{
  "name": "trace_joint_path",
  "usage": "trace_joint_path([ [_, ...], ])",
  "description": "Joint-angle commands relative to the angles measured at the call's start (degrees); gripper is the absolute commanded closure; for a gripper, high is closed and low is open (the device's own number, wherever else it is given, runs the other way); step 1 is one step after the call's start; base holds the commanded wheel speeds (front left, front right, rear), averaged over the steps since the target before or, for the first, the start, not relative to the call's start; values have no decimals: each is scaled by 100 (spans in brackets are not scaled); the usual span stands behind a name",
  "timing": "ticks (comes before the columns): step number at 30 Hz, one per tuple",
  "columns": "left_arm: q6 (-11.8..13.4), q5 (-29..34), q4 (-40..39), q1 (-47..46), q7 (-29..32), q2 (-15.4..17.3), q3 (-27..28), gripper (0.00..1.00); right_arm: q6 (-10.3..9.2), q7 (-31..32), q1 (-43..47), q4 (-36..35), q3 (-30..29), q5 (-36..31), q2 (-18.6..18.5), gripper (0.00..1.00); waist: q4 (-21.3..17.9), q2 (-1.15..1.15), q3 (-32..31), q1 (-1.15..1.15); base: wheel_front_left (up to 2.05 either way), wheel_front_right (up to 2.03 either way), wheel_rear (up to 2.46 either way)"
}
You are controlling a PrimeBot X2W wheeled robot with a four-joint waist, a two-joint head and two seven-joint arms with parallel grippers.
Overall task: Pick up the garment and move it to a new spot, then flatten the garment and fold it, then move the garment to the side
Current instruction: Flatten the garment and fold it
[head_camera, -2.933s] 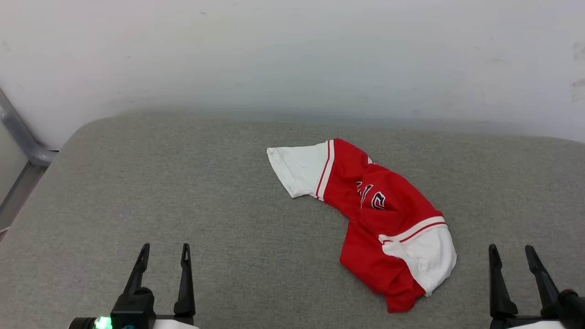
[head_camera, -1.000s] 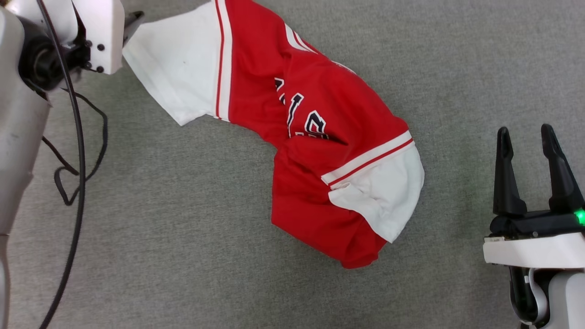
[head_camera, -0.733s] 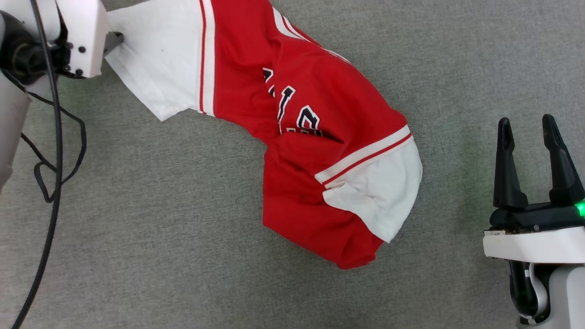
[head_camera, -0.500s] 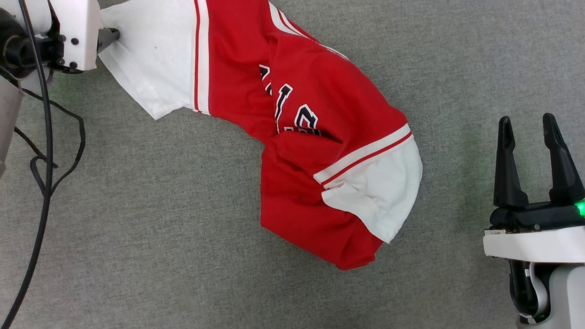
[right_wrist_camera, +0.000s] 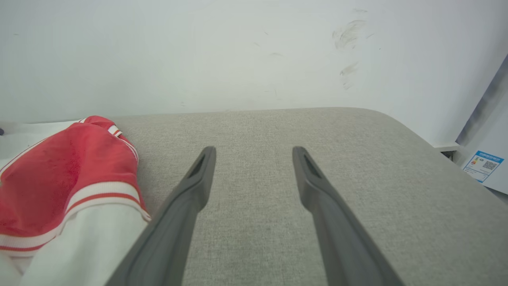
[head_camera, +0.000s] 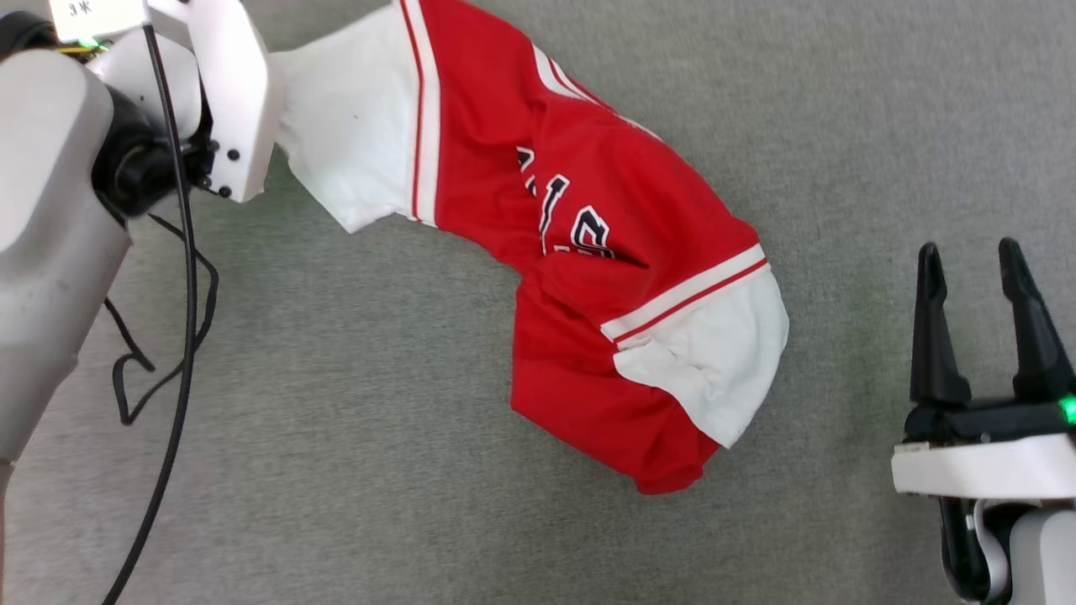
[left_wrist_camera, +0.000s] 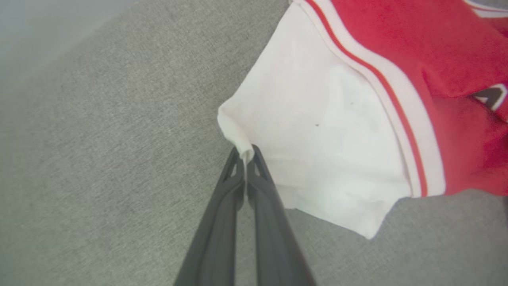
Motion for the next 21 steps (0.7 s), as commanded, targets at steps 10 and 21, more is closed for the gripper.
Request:
trace_joint_path([
  [10, -2, -821, -813, 1372, -753, 772, -169, 100, -6, -13, 580, 188, -69, -124, 12, 0, 834, 0, -1261, 0, 0, 0, 0],
  [21, 288, -1441, -1026, 3029, -1074, 1293, -169, 100, -6, -13, 808, 291, -75, -164, 13, 0, 1086, 0, -1640, 0, 0, 0, 0],
])
